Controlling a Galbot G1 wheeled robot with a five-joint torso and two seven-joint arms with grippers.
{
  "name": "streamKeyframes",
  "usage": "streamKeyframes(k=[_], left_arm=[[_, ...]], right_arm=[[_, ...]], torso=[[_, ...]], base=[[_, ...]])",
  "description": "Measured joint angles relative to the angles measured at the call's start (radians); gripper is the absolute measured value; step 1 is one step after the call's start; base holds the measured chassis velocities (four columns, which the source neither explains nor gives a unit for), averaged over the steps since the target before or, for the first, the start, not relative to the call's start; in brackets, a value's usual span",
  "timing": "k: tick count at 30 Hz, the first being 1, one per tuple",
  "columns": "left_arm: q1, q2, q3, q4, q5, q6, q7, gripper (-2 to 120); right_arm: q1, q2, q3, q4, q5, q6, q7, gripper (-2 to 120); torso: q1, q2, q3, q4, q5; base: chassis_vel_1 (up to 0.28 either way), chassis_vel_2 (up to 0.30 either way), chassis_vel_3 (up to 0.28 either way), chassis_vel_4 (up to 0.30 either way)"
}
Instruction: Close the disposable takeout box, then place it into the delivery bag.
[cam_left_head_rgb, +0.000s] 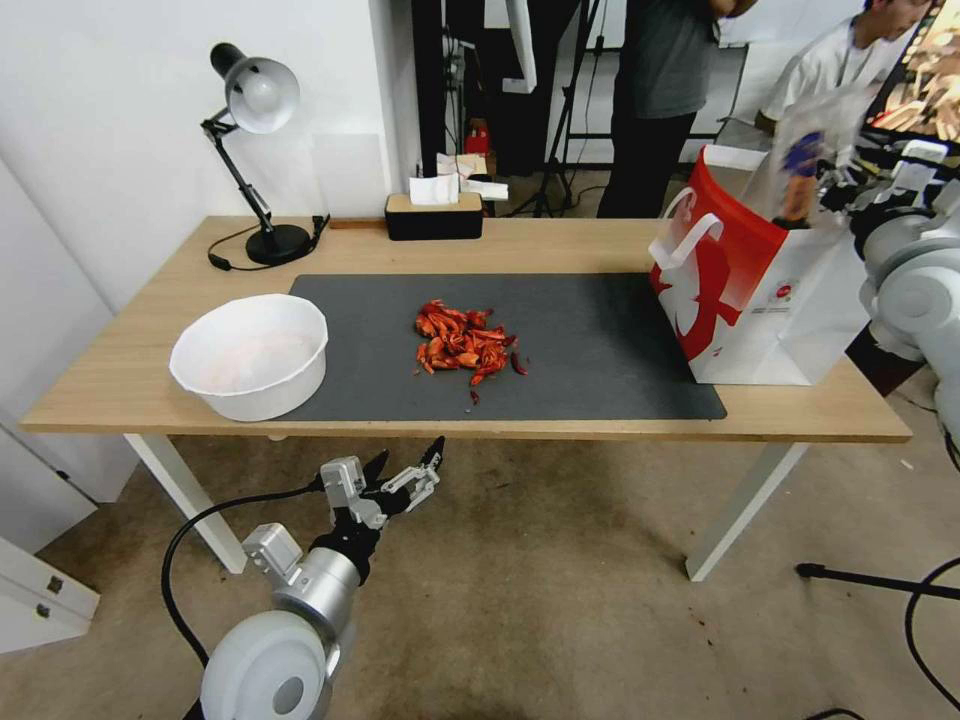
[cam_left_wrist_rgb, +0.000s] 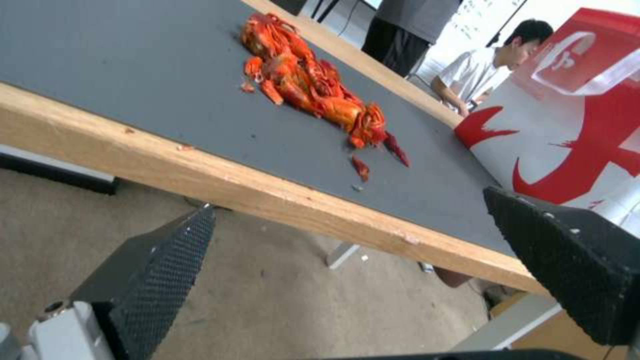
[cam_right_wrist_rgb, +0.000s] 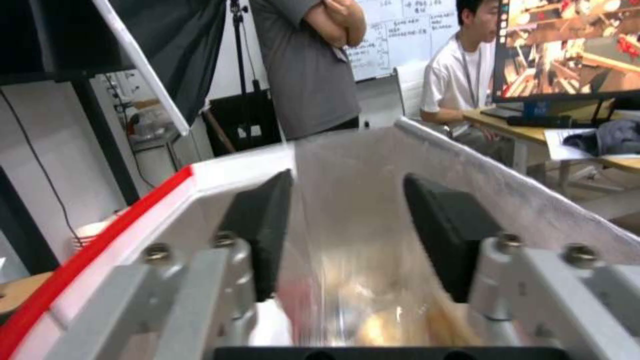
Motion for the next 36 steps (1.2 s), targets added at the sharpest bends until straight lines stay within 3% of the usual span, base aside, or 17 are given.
streamKeyframes(k=[3, 7, 9, 12, 19, 22, 23, 25, 27, 29, 35, 36], left_arm=[[-0.003, 0.002, -0.001, -0.001, 0.001, 0.002, -0.003, 100], [-0.004, 0.003, -0.001, -0.005, 0.003, 0.003, -0.004, 100], [-0.008, 0.007, -0.006, -0.01, 0.01, 0.005, -0.005, 100], [-0.011, 0.009, -0.016, -0.011, 0.033, 0.005, -0.003, 100], [0.002, 0.009, -0.04, -0.006, 0.091, -0.007, 0.017, 100], [0.02, 0.011, -0.071, 0.03, 0.177, -0.058, 0.044, 100], [0.02, 0.011, -0.071, 0.03, 0.177, -0.058, 0.044, 100], [0.038, 0.015, -0.105, 0.071, 0.261, -0.116, 0.082, 100], [0.042, 0.016, -0.115, 0.085, 0.29, -0.135, 0.092, 100], [0.058, 0.019, -0.163, 0.153, 0.432, -0.235, 0.124, 100], [0.069, 0.026, -0.218, 0.196, 0.515, -0.305, 0.13, 100], [0.075, 0.023, -0.257, 0.211, 0.587, -0.339, 0.101, 100]], right_arm=[[-0.011, 0.006, 0.002, 0.012, 0.019, -0.001, 0.005, 65], [-0.015, 0.009, 0.003, 0.018, 0.027, 0.0, 0.004, 71], [-0.018, 0.011, 0.008, 0.041, 0.064, 0.01, -0.004, 86], [-0.021, 0.008, 0.02, 0.075, 0.089, 0.029, -0.024, 96], [-0.089, -0.007, 0.052, 0.176, 0.106, 0.076, -0.075, 100], [-0.229, -0.015, 0.09, 0.265, -0.022, 0.201, -0.171, 100], [-0.229, -0.015, 0.09, 0.265, -0.022, 0.201, -0.171, 100], [-0.368, 0.001, 0.131, 0.329, -0.176, 0.35, -0.254, 100], [-0.396, 0.009, 0.137, 0.345, -0.203, 0.377, -0.261, 100], [-0.548, 0.058, 0.185, 0.412, -0.327, 0.464, -0.257, 100], [-0.721, 0.116, 0.255, 0.438, -0.445, 0.547, -0.285, 100], [-0.849, 0.151, 0.31, 0.453, -0.463, 0.575, -0.329, 100]], torso=[[0.0, 0.0, 0.0, 0.0, 0.0], [0.0, 0.0, 0.0, 0.0001, 0.0], [0.0, 0.0, 0.0, 0.0001, 0.0001], [0.0, 0.0, 0.0, 0.0001, -0.0001], [0.0, 0.0, 0.0, 0.0, 0.0], [0.0, 0.0, 0.0, 0.0002, 0.0], [0.0, 0.0, 0.0, 0.0002, 0.0], [0.0, 0.0, 0.0, -0.0003, -0.0001], [0.0, 0.0, 0.0, -0.0004, 0.0002], [0.0, 0.0, 0.0, 0.0006, -0.0005], [0.0, 0.0, 0.0, -0.0003, 0.0002], [0.0, 0.0, 0.0, 0.0, 0.0001]], base=[[0.0, 0.0, 0.0, 0.0], [0.0, 0.0, 0.0, 0.0], [0.0, 0.0, 0.0, 0.0], [0.0, 0.0, 0.0, 0.0], [0.0, 0.0, 0.0, 0.0], [0.0, 0.0, 0.0, 0.0], [0.0, 0.0, 0.0, 0.0], [0.0, 0.0, 0.0, 0.0], [0.0, 0.0, 0.0, 0.0], [0.0, 0.0, 0.0, 0.0], [0.0, 0.0, 0.0, 0.0], [0.0, 0.0, 0.0, 0.0]])
